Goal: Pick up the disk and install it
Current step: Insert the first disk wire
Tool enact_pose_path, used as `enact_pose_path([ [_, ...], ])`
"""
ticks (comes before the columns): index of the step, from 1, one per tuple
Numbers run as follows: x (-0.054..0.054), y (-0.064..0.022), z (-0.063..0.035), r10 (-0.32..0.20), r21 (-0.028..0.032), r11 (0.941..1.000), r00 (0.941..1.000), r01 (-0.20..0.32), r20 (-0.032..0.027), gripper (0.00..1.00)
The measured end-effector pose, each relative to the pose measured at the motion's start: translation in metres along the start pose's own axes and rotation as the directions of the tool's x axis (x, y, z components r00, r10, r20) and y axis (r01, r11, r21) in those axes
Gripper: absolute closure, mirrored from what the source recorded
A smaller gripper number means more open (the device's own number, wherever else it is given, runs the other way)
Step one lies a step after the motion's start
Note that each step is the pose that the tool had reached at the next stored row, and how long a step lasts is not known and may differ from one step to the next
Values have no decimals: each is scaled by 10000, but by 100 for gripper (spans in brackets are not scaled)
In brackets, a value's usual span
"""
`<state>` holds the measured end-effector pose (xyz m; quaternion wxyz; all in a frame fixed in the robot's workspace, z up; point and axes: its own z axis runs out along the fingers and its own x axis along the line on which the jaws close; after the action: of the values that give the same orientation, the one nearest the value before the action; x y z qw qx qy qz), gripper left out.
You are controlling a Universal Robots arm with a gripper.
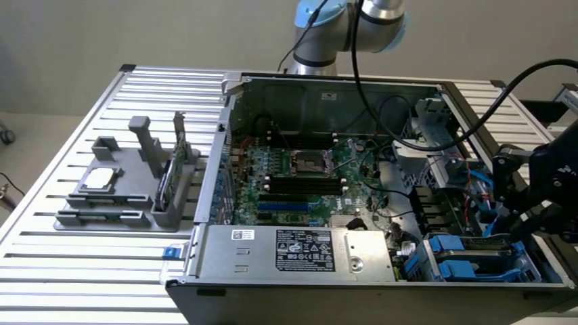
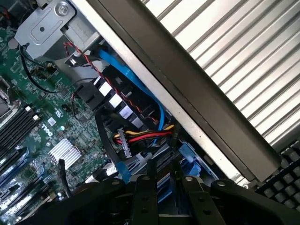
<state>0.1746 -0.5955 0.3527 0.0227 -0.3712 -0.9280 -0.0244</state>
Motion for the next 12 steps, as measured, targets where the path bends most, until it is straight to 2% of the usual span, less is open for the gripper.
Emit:
enact_pose_path([
  [4,-1,0,10,622,-38,9981,9981,-622,17,74],
  [7,-2,-1,23,1118,-73,9937,9937,-1117,24,74],
  [12,-8,3,50,1547,-132,9879,9880,-1547,-8,74],
])
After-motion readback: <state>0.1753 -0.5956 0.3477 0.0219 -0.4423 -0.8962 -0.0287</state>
